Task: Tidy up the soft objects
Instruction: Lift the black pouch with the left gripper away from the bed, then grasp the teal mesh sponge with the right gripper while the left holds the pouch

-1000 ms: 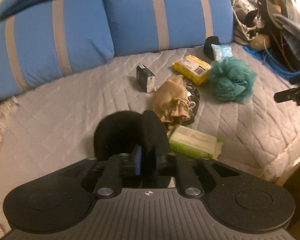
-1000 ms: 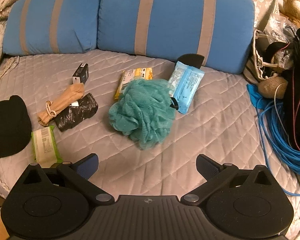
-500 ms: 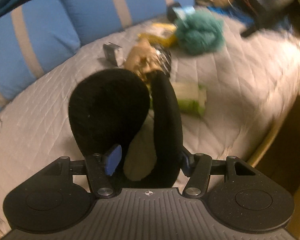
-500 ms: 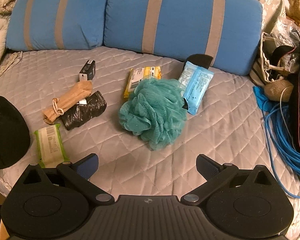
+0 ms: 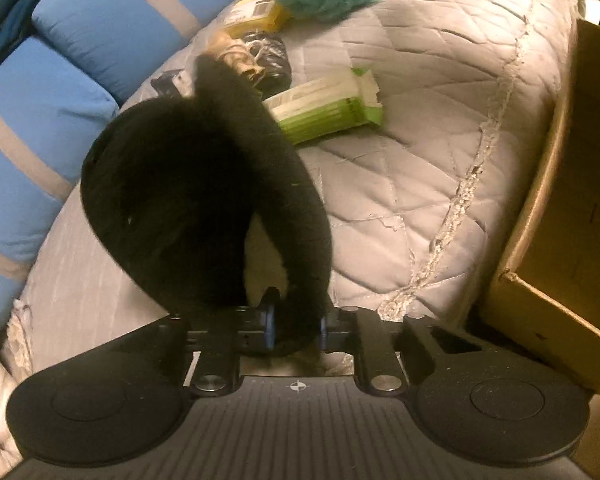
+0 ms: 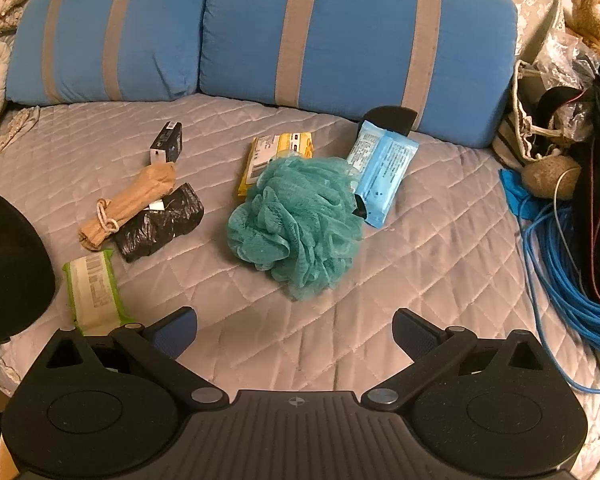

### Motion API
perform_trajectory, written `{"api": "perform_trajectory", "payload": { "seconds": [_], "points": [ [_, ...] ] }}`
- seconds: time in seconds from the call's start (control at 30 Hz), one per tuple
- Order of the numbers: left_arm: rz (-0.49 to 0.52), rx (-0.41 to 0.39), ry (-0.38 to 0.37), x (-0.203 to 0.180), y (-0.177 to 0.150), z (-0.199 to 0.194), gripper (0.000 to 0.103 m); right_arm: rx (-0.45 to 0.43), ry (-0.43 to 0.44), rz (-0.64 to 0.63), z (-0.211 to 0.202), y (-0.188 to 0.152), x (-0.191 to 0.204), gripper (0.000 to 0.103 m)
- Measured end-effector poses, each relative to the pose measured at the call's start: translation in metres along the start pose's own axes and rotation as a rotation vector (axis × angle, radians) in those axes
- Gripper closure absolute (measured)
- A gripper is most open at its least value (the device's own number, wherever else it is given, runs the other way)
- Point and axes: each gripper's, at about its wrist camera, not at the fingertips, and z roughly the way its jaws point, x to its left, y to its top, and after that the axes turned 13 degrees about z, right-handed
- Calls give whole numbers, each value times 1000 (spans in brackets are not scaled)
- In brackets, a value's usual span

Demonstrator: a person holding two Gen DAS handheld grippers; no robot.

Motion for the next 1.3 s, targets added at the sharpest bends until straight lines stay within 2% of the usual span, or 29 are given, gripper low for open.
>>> {"api": "perform_trajectory", "payload": {
  "seconds": [0.1, 0.27, 0.4, 0.57, 0.67, 0.87, 0.93, 1.03, 1.1, 1.13, 1.17, 1.2, 1.27, 1.3],
  "points": [
    [-49, -37, 10, 11, 5, -11, 92, -4, -8, -3, 0, 1, -3, 0],
    [-262, -179, 20, 48, 16, -42, 93, -17, -10, 11, 1, 4, -13, 0],
    [-391, -259, 31, 64, 29, -58, 93, -23, -19, -5, 9, 9, -21, 0],
    [-580, -342, -46, 88, 39, -65, 93, -13, 15, -4, 24, 16, -28, 0],
    [-637, -360, -74, 95, 44, -64, 93, -24, 33, -21, 33, 22, -28, 0],
    [-684, -386, -101, 100, 50, -64, 93, -71, 47, -94, 55, 34, -23, 3],
    [-691, -390, -104, 101, 51, -63, 93, -72, 54, -108, 62, 38, -21, 11],
    [-708, -391, -107, 104, 51, -62, 93, -71, 52, -126, 75, 41, -18, 15],
    [-723, -395, -115, 106, 50, -62, 93, -59, 45, -132, 83, 43, -14, 22],
    [-727, -396, -113, 107, 50, -61, 93, -44, 54, -131, 88, 44, -13, 29],
    [-729, -399, -112, 108, 49, -62, 93, -29, 62, -130, 91, 44, -12, 44],
    [-731, -400, -111, 108, 49, -62, 93, -10, 70, -127, 94, 44, -11, 52],
    [-735, -401, -105, 108, 50, -63, 93, 14, 76, -112, 96, 43, -8, 74],
    [-736, -402, -104, 109, 51, -63, 93, 11, 81, -107, 94, 43, -6, 78]
  ]
}}
